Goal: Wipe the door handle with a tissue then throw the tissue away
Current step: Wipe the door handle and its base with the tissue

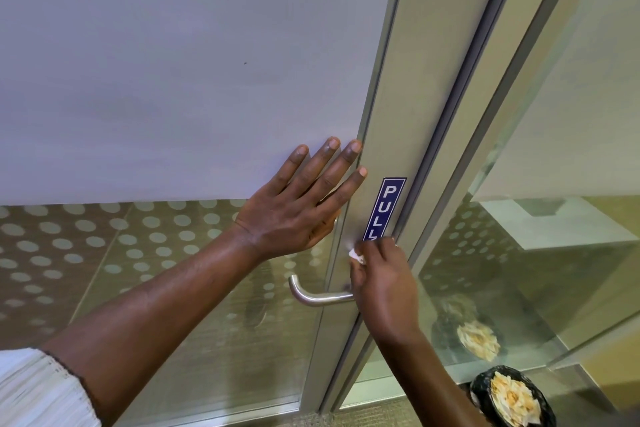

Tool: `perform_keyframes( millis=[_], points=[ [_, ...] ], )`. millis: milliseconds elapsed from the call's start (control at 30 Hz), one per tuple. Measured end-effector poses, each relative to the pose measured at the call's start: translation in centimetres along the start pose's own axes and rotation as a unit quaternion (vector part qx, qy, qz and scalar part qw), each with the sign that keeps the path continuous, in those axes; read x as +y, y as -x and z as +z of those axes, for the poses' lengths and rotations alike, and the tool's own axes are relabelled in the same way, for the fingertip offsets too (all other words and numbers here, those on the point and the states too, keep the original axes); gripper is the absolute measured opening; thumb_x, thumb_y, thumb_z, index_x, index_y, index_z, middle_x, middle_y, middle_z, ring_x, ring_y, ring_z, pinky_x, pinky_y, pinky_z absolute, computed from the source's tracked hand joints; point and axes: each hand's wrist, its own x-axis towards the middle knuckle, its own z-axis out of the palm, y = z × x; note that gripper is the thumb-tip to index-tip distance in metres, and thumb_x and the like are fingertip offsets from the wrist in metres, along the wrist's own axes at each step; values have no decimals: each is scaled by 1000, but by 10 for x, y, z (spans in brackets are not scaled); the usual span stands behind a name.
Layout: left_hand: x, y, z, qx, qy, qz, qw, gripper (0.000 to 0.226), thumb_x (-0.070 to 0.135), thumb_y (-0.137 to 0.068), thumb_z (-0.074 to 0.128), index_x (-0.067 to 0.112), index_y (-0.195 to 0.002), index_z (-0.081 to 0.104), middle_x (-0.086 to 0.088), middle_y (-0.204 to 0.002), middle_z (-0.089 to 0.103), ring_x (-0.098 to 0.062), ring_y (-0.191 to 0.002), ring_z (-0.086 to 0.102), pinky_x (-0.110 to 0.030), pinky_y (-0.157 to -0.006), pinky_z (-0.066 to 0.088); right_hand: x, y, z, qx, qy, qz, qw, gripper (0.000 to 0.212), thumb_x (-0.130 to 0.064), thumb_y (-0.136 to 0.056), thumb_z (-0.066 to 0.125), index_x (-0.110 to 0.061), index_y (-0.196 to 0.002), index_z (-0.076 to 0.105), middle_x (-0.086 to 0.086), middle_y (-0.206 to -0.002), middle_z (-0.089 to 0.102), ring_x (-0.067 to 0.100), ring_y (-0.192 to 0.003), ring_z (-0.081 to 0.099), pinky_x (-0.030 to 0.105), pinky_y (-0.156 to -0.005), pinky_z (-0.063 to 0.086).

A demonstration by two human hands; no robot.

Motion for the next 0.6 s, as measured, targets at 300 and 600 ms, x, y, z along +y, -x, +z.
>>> perform_keyframes(
  millis=[300, 600],
  points=[
    [-1, 1, 1, -1, 1, 1, 1000, 70, 35, -103, 52, 12, -166, 33, -17, -172, 27, -36, -160, 21, -51, -132, 8, 25, -5, -6, -17, -75, -28, 997, 13, -14, -94, 65, -14, -106, 71, 0, -103, 59, 15, -98, 59, 26, -83, 52],
    [-1, 1, -1, -7, 3, 3, 1000, 71, 34, -102, 53, 11, -165, 33, -18, -171, 26, -37, -159, 22, -52, -131, 9, 24, 18, -15, -16, -278, 194, 941, 8, -21, -94, 65, -27, -89, 66, -11, -75, 69, 0, -66, 63, 10, -58, 46]
  ],
)
